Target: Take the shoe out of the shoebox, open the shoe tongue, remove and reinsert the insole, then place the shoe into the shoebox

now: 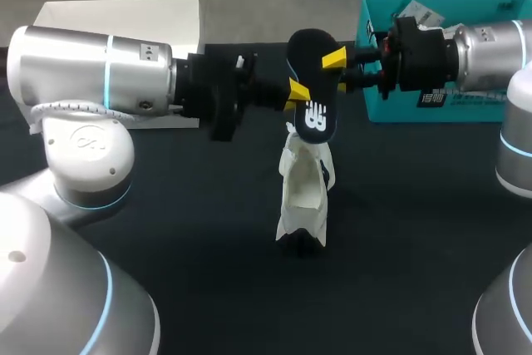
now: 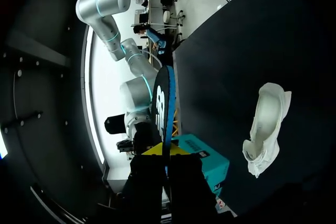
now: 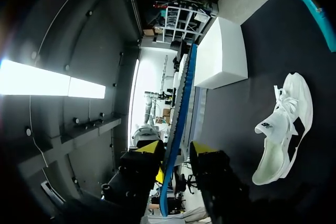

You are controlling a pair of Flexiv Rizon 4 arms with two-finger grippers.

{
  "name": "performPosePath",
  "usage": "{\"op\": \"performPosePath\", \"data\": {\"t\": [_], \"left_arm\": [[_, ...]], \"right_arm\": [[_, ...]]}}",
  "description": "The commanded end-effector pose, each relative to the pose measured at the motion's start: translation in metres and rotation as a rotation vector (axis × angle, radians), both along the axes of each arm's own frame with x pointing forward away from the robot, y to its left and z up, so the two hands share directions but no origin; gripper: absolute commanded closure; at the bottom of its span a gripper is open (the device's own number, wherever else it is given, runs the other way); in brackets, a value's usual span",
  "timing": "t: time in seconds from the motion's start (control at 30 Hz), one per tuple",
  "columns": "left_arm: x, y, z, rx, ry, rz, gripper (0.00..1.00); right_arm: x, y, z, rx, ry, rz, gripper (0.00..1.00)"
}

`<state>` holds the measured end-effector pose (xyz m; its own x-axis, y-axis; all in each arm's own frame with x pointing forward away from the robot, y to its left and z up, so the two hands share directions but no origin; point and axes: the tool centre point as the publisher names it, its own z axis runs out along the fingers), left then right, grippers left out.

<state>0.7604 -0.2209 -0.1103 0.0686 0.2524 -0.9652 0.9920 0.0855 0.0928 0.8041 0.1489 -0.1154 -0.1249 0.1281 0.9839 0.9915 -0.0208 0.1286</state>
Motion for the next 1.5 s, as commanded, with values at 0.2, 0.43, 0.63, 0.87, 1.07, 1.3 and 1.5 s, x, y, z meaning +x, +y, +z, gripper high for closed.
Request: {"op": "performPosePath", "data": {"t": [0.2,0.43,0.63,0.87,1.07,1.3,1.5], "left_arm": [[-0.002,0.004,-0.001,0.024,-0.007,-0.011,0.55],[0.003,0.009,0.002,0.059,-0.011,-0.009,0.0],[0.008,0.015,0.003,0.184,-0.002,-0.028,0.0],[0.014,0.022,0.011,0.318,0.002,-0.059,0.0],[0.019,0.024,0.018,0.429,0.017,-0.058,0.0],[0.027,0.028,0.027,0.592,0.028,-0.031,0.0],[0.033,0.028,0.034,0.694,0.016,-0.004,0.0]], "right_arm": [[0.0,0.0,-0.002,-0.005,-0.008,-0.011,1.0],[0.0,0.0,-0.004,-0.006,-0.006,-0.011,1.0],[0.002,0.0,-0.008,-0.019,0.007,-0.002,1.0],[0.002,0.001,-0.016,-0.056,0.038,-0.007,1.0],[0.001,0.002,-0.02,-0.074,0.051,-0.007,1.0],[0.0,0.005,-0.025,-0.108,0.074,-0.006,1.0],[-0.002,0.007,-0.028,-0.108,0.077,-0.008,1.0]]}}
